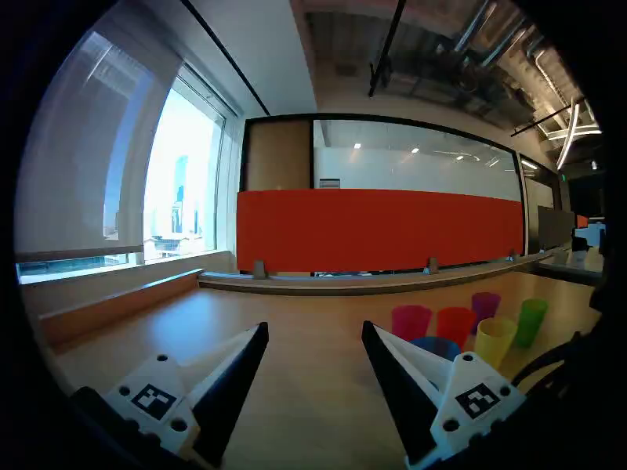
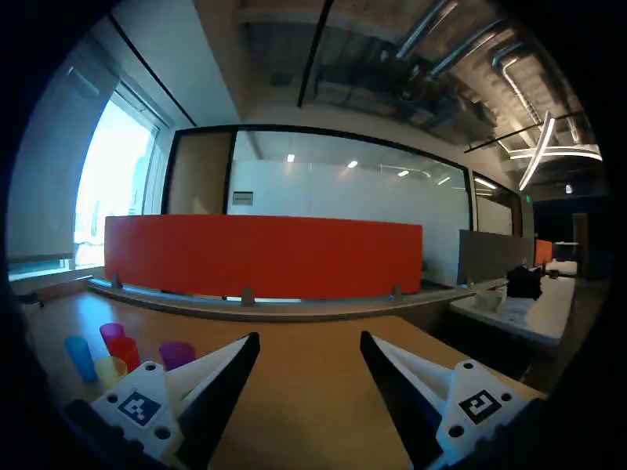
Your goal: Pour water
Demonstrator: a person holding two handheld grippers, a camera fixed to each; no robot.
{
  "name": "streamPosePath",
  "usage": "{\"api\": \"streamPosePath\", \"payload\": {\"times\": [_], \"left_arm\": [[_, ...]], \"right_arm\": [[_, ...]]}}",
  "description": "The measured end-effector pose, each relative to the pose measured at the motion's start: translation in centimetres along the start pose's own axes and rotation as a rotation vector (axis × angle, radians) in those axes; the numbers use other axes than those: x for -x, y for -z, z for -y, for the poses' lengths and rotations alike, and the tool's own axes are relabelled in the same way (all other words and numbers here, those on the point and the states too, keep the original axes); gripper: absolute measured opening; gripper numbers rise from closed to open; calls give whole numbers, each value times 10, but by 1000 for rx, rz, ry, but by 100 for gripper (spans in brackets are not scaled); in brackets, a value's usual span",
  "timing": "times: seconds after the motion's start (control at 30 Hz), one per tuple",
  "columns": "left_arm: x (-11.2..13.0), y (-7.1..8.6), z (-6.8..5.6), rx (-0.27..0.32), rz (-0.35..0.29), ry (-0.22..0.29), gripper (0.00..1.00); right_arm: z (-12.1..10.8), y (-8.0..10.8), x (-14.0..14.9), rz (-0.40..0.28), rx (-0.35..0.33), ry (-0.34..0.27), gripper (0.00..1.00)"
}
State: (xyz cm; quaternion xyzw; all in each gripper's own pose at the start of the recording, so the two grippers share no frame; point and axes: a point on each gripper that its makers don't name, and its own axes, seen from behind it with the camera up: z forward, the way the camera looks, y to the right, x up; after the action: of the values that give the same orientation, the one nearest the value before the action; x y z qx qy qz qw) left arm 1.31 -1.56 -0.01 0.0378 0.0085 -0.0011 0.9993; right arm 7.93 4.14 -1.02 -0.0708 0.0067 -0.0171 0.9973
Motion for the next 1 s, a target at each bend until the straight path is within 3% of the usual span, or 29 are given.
{"api": "streamPosePath", "payload": {"times": [1.0], "left_arm": [[12, -2, -1, 13, 15, 1, 88]], "right_arm": [[-10, 2, 3, 9, 14, -22, 99]]}}
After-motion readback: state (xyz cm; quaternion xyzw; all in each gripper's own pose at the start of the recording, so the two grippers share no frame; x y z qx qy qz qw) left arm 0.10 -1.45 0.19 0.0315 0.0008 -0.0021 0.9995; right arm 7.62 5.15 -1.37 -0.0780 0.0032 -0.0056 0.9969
